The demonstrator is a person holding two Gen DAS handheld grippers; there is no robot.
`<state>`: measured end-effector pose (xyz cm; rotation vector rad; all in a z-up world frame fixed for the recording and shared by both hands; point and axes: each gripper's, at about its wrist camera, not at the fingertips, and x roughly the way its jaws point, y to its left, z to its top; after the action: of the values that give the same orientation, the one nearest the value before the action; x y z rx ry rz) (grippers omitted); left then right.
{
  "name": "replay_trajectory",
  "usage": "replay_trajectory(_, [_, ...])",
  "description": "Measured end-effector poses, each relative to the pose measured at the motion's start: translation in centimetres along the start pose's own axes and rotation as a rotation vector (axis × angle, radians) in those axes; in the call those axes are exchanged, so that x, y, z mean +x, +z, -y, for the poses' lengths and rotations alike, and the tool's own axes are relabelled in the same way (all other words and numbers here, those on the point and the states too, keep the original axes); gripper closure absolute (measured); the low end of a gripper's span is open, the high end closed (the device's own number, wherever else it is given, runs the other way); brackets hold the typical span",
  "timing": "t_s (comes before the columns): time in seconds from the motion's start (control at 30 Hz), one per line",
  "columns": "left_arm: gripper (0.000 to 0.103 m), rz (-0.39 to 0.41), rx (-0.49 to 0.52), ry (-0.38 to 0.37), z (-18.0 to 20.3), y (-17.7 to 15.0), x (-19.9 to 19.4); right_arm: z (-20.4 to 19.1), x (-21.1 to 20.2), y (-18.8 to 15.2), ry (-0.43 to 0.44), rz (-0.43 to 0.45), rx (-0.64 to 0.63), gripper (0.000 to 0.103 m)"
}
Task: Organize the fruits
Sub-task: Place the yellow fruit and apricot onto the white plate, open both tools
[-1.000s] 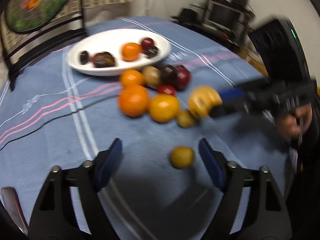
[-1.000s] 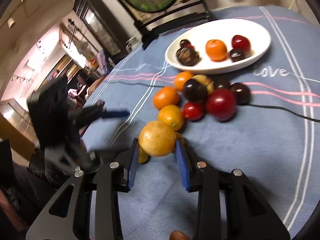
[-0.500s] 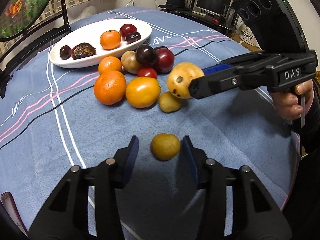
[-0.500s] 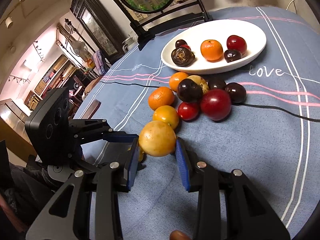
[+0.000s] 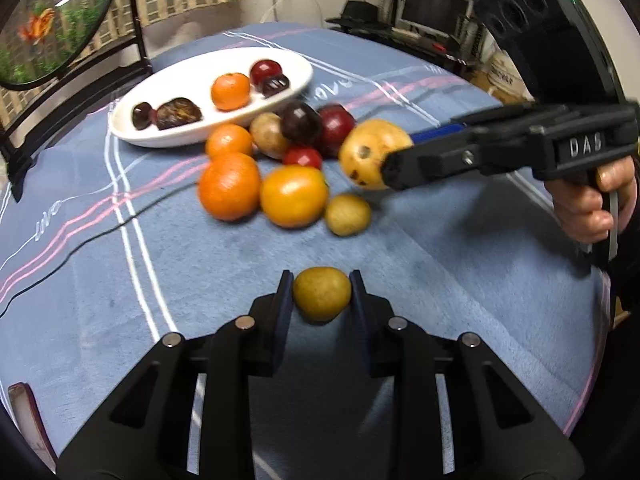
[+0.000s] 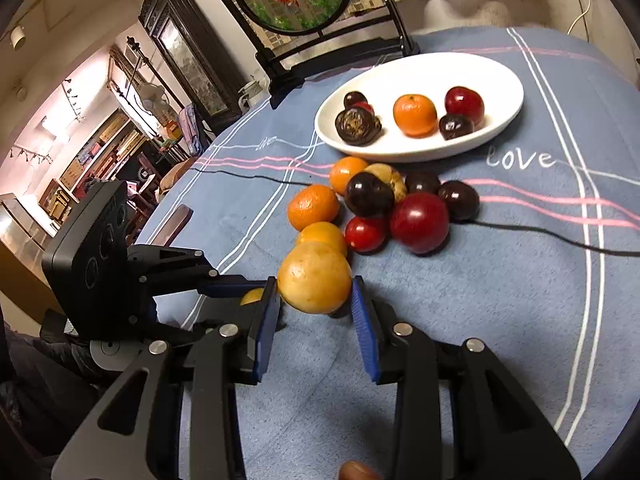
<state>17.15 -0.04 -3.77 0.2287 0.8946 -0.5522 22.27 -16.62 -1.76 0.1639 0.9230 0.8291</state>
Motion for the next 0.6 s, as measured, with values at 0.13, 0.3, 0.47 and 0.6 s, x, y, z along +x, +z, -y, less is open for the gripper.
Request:
replay_trajectory(0.13, [0.074, 0.062, -0.103, 0.007, -2.6, 1.8, -1.6, 0.3, -0.6, 1.8, -0.028, 0.030, -0.010, 0.066])
replay_trajectory(0.3, [0.074, 0.134, -0.275, 0.113, -7.5, 6.1, -2.0, 1.2, -0.4, 5.7, -0.117, 0.109, -0.037, 0.066])
replay_trajectory(0.47, [0.075, 0.159, -0.366, 0.216, -11.0, 10.2, -0.3, 2.7, 1.3, 9.2, -0.241, 0.186, -0.049, 0.067])
replay_trajectory(0.6, [0.075, 0.159, -0.401, 0.256, -12.8, 12.6, 1.7, 3.8, 2.7, 10.6, -0.294, 0.198, -0.057, 0.067])
